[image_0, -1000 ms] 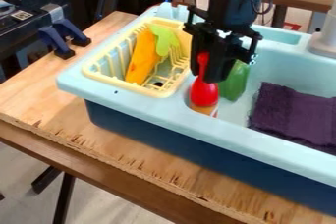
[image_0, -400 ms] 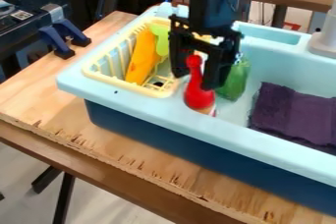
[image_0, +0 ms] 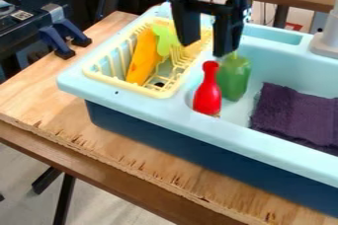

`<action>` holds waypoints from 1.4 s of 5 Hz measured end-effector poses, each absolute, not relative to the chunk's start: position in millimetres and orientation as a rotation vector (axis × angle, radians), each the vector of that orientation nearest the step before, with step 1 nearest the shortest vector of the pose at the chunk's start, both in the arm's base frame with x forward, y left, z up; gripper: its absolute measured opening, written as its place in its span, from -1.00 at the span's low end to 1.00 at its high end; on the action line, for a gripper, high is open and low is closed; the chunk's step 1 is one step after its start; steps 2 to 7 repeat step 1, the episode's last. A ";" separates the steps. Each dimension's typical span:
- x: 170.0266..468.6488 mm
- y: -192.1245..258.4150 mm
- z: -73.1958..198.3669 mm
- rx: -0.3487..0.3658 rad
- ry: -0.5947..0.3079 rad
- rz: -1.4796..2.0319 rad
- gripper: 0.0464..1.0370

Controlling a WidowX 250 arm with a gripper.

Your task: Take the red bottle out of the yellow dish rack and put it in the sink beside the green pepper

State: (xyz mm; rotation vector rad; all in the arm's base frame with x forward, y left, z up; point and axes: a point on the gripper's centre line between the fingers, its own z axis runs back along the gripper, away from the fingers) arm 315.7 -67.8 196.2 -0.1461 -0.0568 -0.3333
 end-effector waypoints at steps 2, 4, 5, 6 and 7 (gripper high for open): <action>316.5 -71.4 205.2 -0.147 -0.068 -0.342 0.94; 316.5 -71.4 205.2 -0.147 -0.068 -0.342 0.94; 316.5 -71.4 205.2 -0.147 -0.068 -0.342 0.94; 316.5 -71.4 205.2 -0.147 -0.068 -0.342 0.94; 316.5 -71.4 205.2 -0.147 -0.068 -0.342 0.94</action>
